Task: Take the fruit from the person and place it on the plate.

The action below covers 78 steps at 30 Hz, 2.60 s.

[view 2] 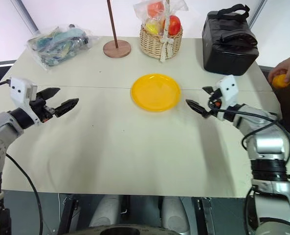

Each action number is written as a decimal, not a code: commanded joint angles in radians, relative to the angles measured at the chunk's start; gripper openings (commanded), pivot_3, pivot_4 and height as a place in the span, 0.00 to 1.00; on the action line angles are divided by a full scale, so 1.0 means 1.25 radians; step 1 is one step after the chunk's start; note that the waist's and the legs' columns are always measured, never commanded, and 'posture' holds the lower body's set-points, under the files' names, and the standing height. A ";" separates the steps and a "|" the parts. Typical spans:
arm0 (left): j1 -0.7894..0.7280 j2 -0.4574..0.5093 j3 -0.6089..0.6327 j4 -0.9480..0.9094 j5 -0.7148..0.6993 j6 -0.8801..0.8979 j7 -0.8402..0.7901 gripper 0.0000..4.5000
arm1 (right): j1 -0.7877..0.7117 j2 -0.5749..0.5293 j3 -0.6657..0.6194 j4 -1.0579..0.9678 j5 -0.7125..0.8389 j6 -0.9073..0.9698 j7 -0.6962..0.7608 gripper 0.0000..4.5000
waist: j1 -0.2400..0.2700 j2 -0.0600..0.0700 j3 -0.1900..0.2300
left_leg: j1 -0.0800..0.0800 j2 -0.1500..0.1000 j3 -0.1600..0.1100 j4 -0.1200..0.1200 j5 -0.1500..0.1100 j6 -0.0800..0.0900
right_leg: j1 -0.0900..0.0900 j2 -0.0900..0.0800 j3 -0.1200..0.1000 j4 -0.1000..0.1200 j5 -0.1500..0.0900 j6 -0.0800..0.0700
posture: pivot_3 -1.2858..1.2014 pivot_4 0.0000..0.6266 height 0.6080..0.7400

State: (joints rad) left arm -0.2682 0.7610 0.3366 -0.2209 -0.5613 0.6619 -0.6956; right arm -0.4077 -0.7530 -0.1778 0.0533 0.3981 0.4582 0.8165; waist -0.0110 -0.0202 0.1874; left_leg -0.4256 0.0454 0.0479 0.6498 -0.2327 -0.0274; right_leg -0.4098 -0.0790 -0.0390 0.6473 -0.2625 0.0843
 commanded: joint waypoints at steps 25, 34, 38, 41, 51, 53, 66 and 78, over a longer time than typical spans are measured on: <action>-0.025 0.046 -0.020 -0.037 -0.052 0.045 -0.053 1.00 | 0.020 -0.014 -0.023 -0.028 0.008 0.012 0.013 1.00 | 0.000 0.000 0.000 | 0.000 0.000 0.001 0.000 0.000 0.000 | 0.000 0.000 0.001 0.000 0.000 0.000 | 0.52 0.24 1.00; -0.006 0.043 -0.003 -0.060 -0.060 0.053 -0.036 1.00 | 0.009 0.004 -0.006 0.001 0.000 -0.009 0.023 1.00 | 0.000 0.000 0.000 | 0.000 0.000 0.001 0.000 0.000 0.000 | 0.000 0.000 0.001 0.000 0.000 0.000 | 0.52 0.24 1.00; 0.003 0.039 0.002 -0.063 -0.061 0.052 -0.028 1.00 | 0.000 0.005 -0.006 0.011 -0.003 -0.015 0.026 1.00 | 0.000 0.000 0.000 | 0.000 0.000 0.001 0.000 0.000 0.000 | 0.000 0.000 0.001 0.000 0.000 0.000 | 0.52 0.24 1.00; 0.003 0.041 0.005 -0.058 -0.060 0.050 -0.028 1.00 | 0.002 0.006 -0.004 0.013 -0.007 -0.021 0.025 1.00 | 0.000 0.000 0.000 | 0.000 0.000 0.001 0.000 0.000 0.000 | 0.000 0.000 0.001 0.000 0.000 0.000 | 0.52 0.24 1.00; -0.013 0.044 -0.005 -0.043 -0.046 0.039 -0.027 1.00 | 0.015 0.022 -0.007 -0.014 -0.004 -0.012 0.003 1.00 | 0.000 0.000 0.000 | 0.000 0.000 0.001 0.000 0.000 0.000 | 0.000 0.000 0.001 0.000 0.000 0.000 | 0.52 0.24 1.00; -0.015 0.044 -0.006 -0.041 -0.047 0.039 -0.027 1.00 | 0.018 0.023 -0.008 -0.018 -0.004 -0.010 0.000 1.00 | 0.000 0.000 0.000 | 0.000 0.000 0.001 0.000 0.000 0.000 | 0.000 0.000 0.001 0.000 0.000 0.000 | 0.52 0.24 1.00; -0.016 0.030 -0.017 -0.031 -0.041 0.022 -0.019 1.00 | -0.007 0.021 -0.094 -0.208 0.251 0.211 0.013 1.00 | 0.000 0.000 0.000 | 0.000 0.000 0.001 0.000 0.000 0.000 | -0.001 0.001 0.002 0.001 0.000 0.000 | 0.52 0.24 1.00; -0.227 -0.082 -0.076 0.074 -0.017 -0.068 0.009 1.00 | -0.047 0.021 -0.099 -0.316 0.373 0.300 -0.055 1.00 | 0.021 -0.001 0.000 | 0.000 -0.001 0.001 0.001 0.000 0.000 | 0.000 0.000 0.002 0.000 0.000 0.000 | 0.52 0.24 1.00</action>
State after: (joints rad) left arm -0.5145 0.6691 0.2601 -0.1391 -0.5967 0.6127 -0.6852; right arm -0.4529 -0.7243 -0.2948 -0.3285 0.8589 0.8460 0.7508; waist 0.0149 -0.0212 0.1872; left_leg -0.4259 0.0445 0.0489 0.6515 -0.2329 -0.0271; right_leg -0.4096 -0.0786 -0.0371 0.6475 -0.2624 0.0845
